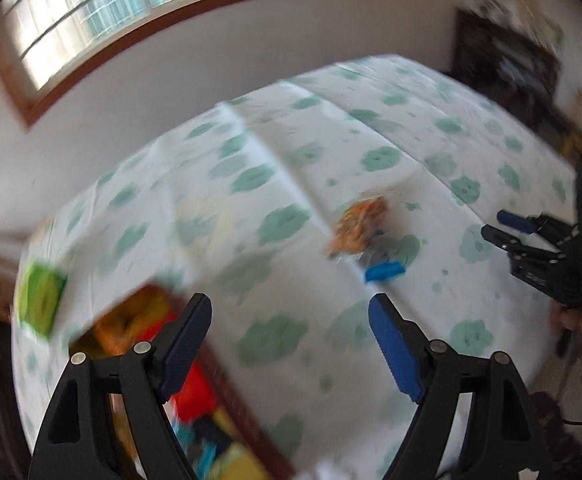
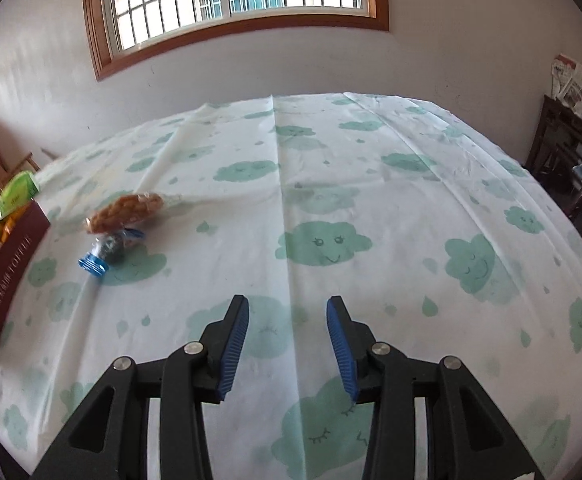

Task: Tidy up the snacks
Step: 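Reach the left gripper to the clear peanut snack bag and grasp it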

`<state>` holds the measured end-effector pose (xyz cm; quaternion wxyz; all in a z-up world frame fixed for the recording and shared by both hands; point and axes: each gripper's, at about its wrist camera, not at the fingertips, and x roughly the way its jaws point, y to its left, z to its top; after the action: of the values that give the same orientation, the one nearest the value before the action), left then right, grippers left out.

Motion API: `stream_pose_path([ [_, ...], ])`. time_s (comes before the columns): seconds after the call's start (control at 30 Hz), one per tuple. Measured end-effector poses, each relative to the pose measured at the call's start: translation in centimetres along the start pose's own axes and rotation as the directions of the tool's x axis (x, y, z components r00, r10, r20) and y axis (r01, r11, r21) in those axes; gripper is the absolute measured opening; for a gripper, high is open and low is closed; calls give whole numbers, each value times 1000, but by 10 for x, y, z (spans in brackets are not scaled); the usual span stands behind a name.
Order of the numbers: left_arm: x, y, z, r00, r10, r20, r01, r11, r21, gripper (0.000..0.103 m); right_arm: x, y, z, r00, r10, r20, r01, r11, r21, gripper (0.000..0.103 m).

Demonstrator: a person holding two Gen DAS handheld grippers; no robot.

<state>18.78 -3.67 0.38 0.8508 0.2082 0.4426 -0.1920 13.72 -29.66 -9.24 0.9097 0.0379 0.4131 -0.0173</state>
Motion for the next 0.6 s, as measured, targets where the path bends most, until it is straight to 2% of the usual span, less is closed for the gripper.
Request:
stream_pose_path([
  [0.13, 46, -43, 34, 999, 5, -47, 2, 990, 144, 79, -2, -5, -1, 999, 50, 15, -50, 998, 34, 44],
  [0.27, 89, -68, 53, 996, 25, -83, -5, 972, 233, 79, -1, -11, -1, 994, 102, 28, -103, 992, 67, 46],
  [0.43, 137, -75, 68, 986, 30, -162, 15, 962, 273, 79, -3, -11, -2, 989, 144, 41, -147, 987, 62, 46],
  [0.47, 143, -73, 69, 984, 32, -173, 17, 961, 275, 82, -3, -11, -2, 987, 155, 43, -157, 986, 62, 46],
  [0.5, 146, -67, 71, 986, 5, -166, 39, 965, 259, 80, -3, -11, -2, 986, 162, 43, -164, 984, 63, 46],
  [0.57, 153, -53, 74, 979, -52, -195, 94, 973, 211, 67, -3, -13, -2, 983, 176, 46, -179, 981, 70, 46],
  [0.6, 157, -42, 77, 971, -116, -211, 148, 979, 142, 38, -3, -14, -2, 982, 182, 47, -185, 980, 72, 46],
])
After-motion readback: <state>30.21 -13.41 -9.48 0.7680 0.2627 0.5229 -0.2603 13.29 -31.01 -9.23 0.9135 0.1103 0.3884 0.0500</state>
